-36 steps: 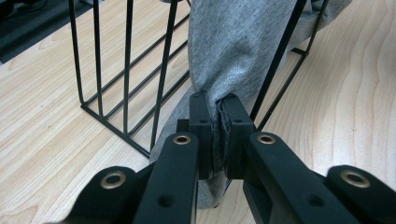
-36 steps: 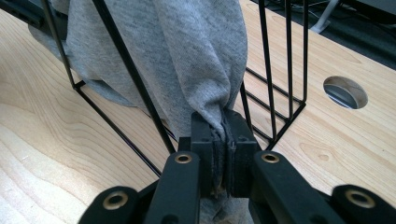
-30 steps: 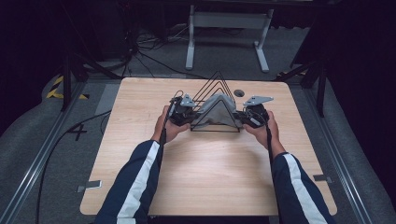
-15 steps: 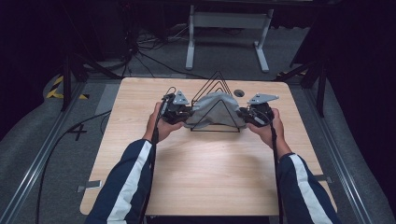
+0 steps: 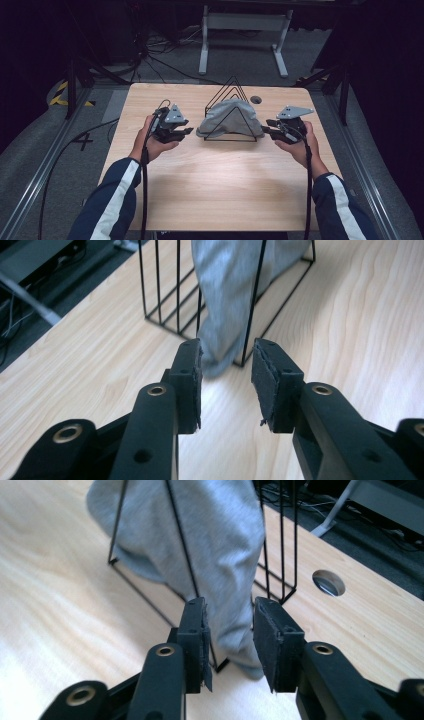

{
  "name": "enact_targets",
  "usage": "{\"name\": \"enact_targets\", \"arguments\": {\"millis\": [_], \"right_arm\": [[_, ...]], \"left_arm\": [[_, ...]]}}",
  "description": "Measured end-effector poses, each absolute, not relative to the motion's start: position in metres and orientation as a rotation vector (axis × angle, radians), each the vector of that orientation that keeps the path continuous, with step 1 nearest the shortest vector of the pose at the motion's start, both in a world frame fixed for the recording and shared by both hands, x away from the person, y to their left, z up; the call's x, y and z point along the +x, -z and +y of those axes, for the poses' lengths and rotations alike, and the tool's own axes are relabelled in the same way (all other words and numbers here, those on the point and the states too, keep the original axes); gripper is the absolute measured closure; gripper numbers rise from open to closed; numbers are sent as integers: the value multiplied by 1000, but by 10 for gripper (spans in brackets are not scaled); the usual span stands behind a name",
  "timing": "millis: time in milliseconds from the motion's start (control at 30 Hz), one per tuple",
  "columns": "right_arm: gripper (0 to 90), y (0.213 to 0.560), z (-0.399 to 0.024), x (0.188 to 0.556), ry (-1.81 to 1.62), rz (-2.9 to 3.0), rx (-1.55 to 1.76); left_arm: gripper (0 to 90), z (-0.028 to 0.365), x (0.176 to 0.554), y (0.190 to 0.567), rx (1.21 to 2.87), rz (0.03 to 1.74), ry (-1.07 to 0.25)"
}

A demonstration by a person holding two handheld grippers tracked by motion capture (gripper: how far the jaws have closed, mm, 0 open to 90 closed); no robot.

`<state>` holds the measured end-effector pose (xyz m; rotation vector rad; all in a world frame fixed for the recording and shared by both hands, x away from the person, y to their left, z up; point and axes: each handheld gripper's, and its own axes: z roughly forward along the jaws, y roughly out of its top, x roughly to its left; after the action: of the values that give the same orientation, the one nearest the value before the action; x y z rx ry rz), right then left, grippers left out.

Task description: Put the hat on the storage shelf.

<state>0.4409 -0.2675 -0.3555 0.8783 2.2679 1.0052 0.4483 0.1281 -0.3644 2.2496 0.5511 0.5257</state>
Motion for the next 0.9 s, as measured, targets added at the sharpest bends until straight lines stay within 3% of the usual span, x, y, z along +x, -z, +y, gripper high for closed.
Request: {"name": "enact_targets", "arguments": {"millis": [333, 567, 900], "right_arm": [[498, 369, -281, 414, -946, 2303, 851], [405, 385, -296, 387, -895, 2317, 817], [359, 420, -320, 359, -891, 2336, 856]], "left_arm": [[521, 160, 416, 384, 2350, 536, -546], [384, 181, 391, 411, 2429, 567, -544], [299, 204, 367, 437, 2415, 607, -487]]}}
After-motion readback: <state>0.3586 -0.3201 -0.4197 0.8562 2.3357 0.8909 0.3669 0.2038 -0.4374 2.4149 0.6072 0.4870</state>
